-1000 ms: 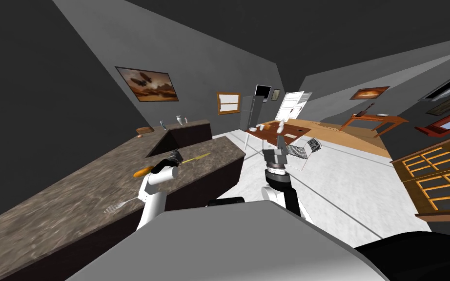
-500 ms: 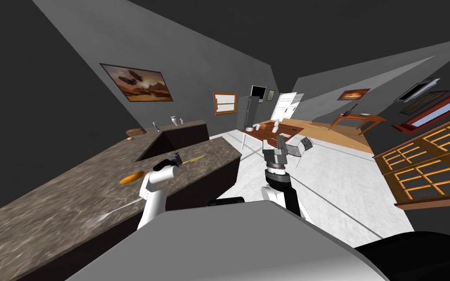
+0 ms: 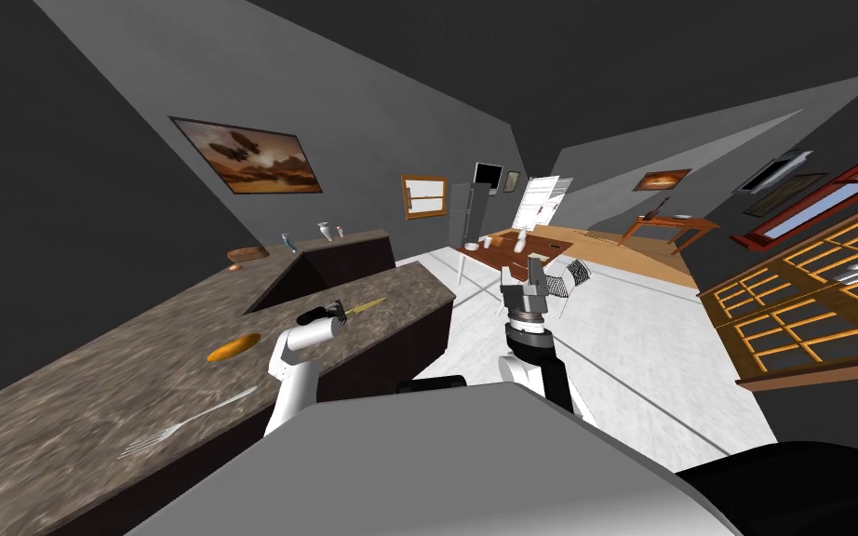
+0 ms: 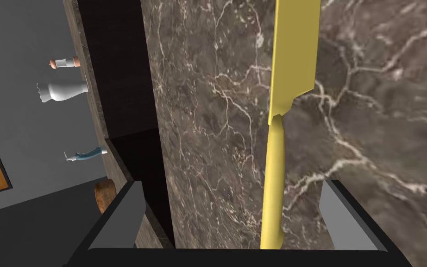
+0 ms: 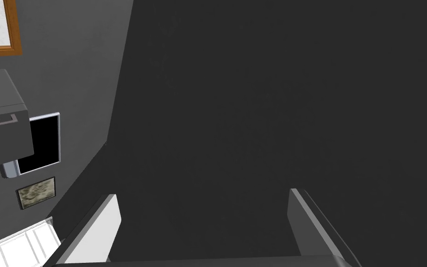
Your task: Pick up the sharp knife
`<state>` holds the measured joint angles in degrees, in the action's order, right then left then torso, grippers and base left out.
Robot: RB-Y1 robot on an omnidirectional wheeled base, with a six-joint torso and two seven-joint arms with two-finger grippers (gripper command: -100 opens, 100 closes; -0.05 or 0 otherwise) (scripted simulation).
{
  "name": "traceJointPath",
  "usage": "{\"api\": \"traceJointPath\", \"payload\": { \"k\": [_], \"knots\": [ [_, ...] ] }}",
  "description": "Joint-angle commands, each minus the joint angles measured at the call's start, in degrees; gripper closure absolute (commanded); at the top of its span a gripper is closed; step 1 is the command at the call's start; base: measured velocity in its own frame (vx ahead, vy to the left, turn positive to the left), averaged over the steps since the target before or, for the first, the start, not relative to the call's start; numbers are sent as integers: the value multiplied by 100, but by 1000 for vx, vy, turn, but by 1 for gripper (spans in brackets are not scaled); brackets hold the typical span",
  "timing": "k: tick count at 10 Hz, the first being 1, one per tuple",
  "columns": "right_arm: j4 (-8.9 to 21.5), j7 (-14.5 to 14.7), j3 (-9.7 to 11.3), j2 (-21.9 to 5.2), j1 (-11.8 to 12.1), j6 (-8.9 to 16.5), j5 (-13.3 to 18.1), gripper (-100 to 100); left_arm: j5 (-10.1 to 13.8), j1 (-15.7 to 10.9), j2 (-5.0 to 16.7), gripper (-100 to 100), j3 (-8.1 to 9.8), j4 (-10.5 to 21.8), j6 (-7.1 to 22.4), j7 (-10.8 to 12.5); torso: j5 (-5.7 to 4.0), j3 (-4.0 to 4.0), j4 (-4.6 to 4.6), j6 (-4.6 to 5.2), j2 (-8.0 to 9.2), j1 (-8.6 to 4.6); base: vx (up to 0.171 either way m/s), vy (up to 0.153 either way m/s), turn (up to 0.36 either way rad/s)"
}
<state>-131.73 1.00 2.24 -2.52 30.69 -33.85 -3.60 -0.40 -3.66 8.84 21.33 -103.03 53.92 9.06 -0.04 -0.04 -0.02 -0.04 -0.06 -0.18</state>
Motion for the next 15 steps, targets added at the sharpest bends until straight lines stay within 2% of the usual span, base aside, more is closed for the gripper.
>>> {"api": "traceJointPath", "payload": {
  "k": [1, 2, 3, 4, 5, 6, 7, 11, 12, 13, 15],
  "knots": [
    [0, 0, 0, 0, 0, 0, 0, 0, -57, 36, -5, -100, 27, 174, 183, -20, 0, 0, 0, 0, 0, 0, 19, -41, -22],
    [0, 0, 0, 0, 0, 0, 0, 0, -36, 8, 2, -100, 17, 86, 124, -10, 0, 0, 0, 0, 0, 1, 7, -19, 2],
    [0, 0, 0, 0, 0, 0, 0, 0, -39, 9, 2, 0, 19, 98, 156, -13, 1, 2, 1, 0, 3, 7, 0, 0, 0],
    [0, 0, 0, 0, 0, 0, 0, 0, -45, -4, -3, -100, 7, 256, 2, -9, 2, 4, 2, 0, 6, 13, 6, -2, 13],
    [0, 0, 0, 0, 0, 0, 0, 0, -50, -12, -6, -100, 1, 352, -88, -8, 3, 3, 1, -1, 6, 15, 6, -8, 24],
    [0, 0, 0, 0, 0, 0, 0, 0, -44, -13, 0, -100, 7, 286, -5, -10, 3, 3, 1, -1, 5, 14, 0, 0, 0],
    [0, 0, 0, 0, 0, 0, 0, 0, -44, -14, 1, 100, 6, 301, -30, -9, 3, 4, 2, 0, 6, 14, 0, 0, 0],
    [0, 0, 0, 0, 0, 0, 0, 0, -44, -14, 1, 100, 6, 299, -27, -9, 3, 5, 2, 0, 8, 16, 0, 0, 0],
    [0, 0, 0, 0, 0, 0, 0, 0, -44, -14, 1, 0, 6, 299, -27, -9, 3, 5, 2, 0, 8, 16, 0, 0, 0],
    [0, 0, 0, 0, 0, 0, 0, 0, -81, -33, 63, -100, 45, 273, 146, -27, 3, 5, 2, 0, 8, 16, 7, -19, -28],
    [0, 0, 0, 0, 0, 0, 0, 0, -119, -47, 123, -100, 82, 254, 326, -46, 0, 2, 1, 1, 4, 3, 18, -41, -39]
  ]
}}
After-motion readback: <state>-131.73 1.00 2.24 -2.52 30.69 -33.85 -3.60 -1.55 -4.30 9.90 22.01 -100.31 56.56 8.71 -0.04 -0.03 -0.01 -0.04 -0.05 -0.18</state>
